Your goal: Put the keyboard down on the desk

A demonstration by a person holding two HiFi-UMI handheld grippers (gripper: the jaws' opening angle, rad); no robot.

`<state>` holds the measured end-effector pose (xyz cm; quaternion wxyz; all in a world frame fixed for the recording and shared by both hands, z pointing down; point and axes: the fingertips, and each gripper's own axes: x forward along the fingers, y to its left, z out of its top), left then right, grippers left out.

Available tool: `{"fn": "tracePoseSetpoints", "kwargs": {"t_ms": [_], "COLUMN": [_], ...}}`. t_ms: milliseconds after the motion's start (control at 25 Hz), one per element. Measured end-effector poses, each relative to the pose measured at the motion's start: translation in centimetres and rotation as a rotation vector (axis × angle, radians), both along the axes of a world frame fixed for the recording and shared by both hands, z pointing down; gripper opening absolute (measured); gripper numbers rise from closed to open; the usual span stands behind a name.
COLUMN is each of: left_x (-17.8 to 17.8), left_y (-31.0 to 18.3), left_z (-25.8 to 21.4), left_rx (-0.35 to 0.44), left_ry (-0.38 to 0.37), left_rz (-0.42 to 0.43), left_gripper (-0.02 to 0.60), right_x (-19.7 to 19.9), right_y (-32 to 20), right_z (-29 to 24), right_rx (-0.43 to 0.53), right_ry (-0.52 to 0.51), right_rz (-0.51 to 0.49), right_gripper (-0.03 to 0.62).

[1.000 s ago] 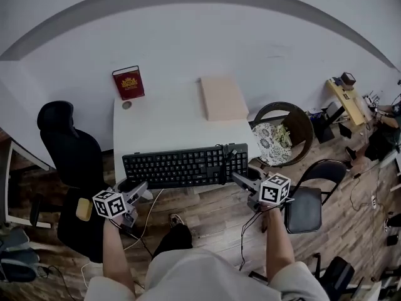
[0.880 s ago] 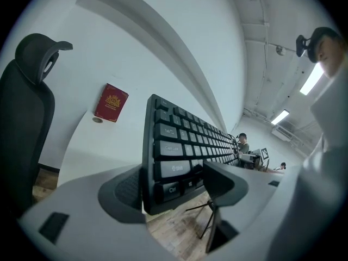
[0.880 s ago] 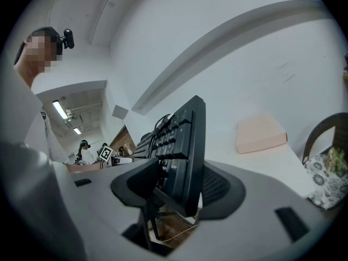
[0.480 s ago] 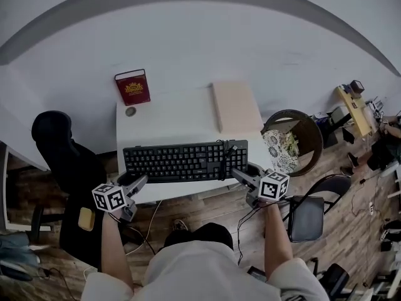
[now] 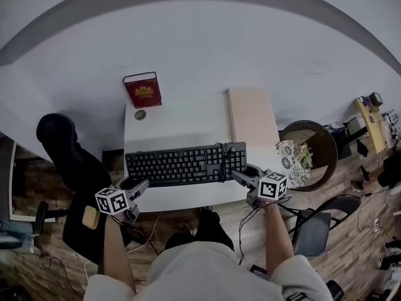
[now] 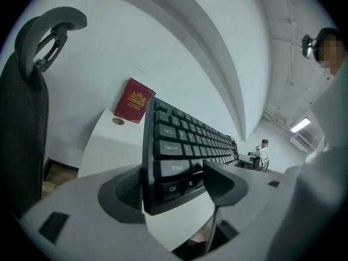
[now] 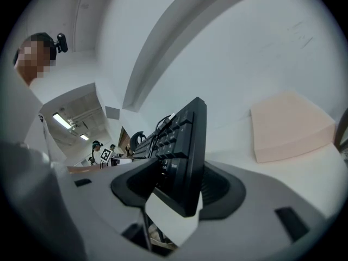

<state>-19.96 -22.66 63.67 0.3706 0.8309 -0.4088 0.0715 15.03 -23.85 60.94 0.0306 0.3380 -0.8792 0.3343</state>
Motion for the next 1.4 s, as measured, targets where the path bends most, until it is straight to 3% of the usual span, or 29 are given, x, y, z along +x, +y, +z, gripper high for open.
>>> {"fn": "tracePoseSetpoints", "kwargs": {"t_ms": [480, 1400], "left_x": [-0.9, 0.4], "left_y": [-1.4, -1.4], "left_z": [2.8, 10.6], "left_rx": [-0.088, -0.271], "left_ry": [-0.003, -0.006], "left_rz": [-0.145, -0.136], "left_gripper": [0.328, 0.33], "right_x": [-1.5, 0.2], "right_y": [-6.8, -6.7], "right_z": [3.0, 10.9], "right_rx": [-0.079, -0.27], "right_ry": [-0.001, 0.024], "right_rz": [-0.145, -0.127], "right_gripper": [0.212, 0.212]}}
